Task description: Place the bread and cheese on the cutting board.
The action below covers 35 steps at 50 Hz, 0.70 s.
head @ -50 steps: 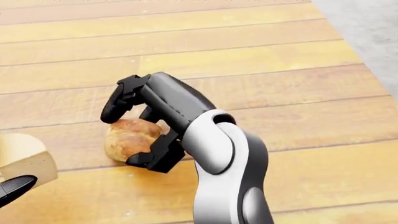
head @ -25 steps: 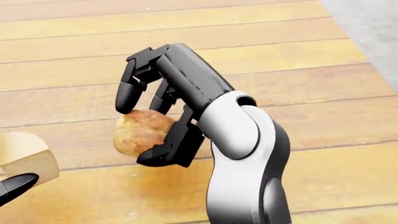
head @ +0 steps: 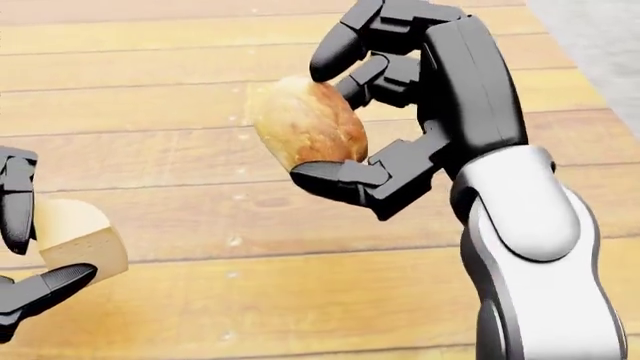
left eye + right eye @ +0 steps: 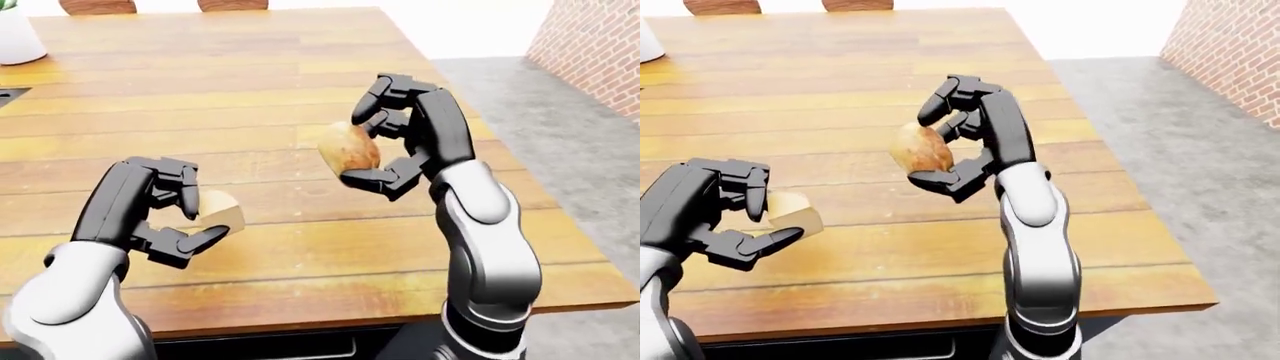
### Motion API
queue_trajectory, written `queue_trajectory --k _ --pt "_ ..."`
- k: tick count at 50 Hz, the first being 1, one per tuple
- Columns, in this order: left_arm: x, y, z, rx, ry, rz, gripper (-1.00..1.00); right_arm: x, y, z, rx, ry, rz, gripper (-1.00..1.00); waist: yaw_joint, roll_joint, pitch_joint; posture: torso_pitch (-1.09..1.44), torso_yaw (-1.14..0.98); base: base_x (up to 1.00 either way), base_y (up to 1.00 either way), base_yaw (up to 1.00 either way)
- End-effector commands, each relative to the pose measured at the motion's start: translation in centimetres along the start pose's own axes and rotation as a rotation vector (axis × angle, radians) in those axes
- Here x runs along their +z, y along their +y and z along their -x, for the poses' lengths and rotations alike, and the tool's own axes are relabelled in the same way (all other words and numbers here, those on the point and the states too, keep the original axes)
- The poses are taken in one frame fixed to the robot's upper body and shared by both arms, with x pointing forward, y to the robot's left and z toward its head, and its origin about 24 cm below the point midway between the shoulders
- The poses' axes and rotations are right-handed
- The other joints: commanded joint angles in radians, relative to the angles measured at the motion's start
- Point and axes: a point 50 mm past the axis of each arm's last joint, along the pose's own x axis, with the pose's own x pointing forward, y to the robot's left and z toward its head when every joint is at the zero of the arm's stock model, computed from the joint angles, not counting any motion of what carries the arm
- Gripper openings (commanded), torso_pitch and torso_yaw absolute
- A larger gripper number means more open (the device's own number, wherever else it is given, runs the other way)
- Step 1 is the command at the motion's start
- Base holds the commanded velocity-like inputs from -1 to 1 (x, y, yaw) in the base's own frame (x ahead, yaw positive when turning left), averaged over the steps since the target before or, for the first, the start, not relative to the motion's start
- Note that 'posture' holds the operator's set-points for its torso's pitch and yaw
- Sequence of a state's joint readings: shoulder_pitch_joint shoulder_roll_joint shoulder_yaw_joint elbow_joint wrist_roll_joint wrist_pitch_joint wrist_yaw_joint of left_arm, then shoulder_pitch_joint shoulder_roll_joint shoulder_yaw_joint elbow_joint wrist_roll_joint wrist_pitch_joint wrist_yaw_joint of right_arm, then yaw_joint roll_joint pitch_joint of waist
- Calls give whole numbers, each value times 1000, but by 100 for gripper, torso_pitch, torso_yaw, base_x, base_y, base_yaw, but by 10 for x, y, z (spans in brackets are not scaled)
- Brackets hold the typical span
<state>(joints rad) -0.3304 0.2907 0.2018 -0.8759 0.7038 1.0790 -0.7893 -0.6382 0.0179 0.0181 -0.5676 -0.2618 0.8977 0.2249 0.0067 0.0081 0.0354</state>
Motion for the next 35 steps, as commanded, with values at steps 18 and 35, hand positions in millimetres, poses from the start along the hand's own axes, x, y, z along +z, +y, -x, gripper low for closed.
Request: queue_trajectory --k 18,35 --pt "22 12 6 66 -82 -40 -100 21 -13 16 -64 -139 -43 -100 -11 -4 -46 0 0 -13 4 0" --pt "20 10 4 68 -75 -43 -100 16 -13 22 -51 -136 -31 -100 -9 33 -41 0 0 -37 30 0"
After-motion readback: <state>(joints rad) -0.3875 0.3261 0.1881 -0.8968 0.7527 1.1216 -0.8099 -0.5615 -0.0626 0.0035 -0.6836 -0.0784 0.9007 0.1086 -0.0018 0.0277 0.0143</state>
